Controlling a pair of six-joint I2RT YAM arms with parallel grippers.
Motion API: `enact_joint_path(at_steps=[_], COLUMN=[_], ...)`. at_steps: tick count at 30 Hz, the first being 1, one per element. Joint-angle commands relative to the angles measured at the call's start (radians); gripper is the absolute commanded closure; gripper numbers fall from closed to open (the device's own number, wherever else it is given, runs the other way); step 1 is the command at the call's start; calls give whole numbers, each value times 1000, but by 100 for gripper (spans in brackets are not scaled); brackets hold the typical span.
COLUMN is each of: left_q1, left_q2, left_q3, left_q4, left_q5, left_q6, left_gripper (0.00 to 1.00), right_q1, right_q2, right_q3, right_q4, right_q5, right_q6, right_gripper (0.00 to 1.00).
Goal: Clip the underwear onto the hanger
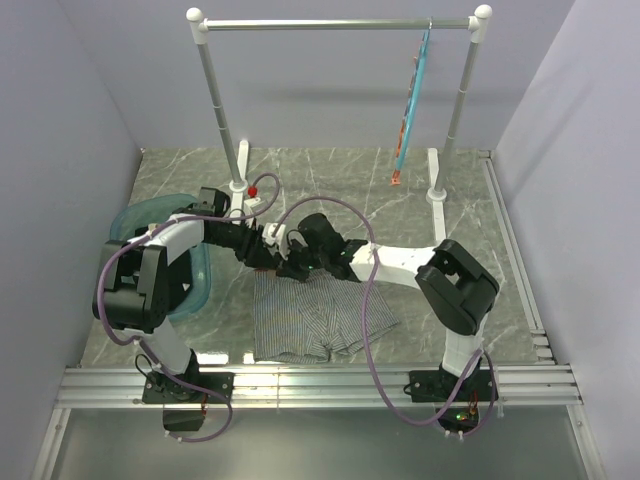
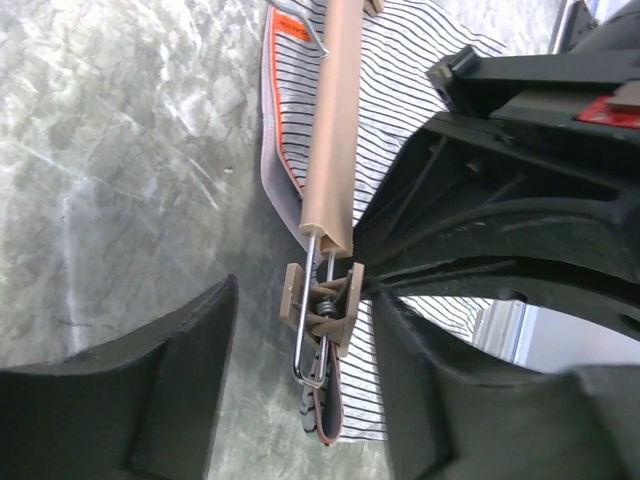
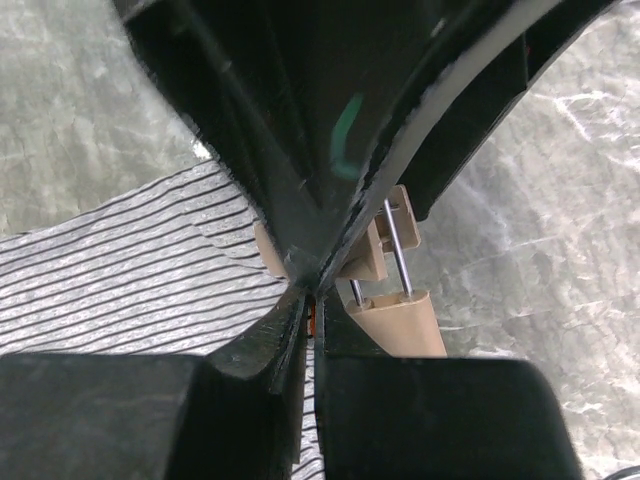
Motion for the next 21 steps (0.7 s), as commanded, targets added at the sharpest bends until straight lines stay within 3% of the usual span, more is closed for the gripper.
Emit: enact_joint_path(at_steps=[1,8,14,21], left_q1=[-5,9,15,50], left_q2=[-17,-66,-127,-197], left_q3=[14,-40,-73,-148], left_q4=[43,195,284,415], left_q5=[-25,-103,-149,-298], left_q6=[-50,-179,-268,-484], left_gripper=[35,19,21,22], right_q1=[-6,-6,-4,4], right_q2=[16,51,70,111], right_q3=[67,110,128,184], right_q4=[27,-19,-39,-98], right_q5=[-3,18,49,111], right_q6=[-7,-3,7,28], right_gripper=[100,100,100,85])
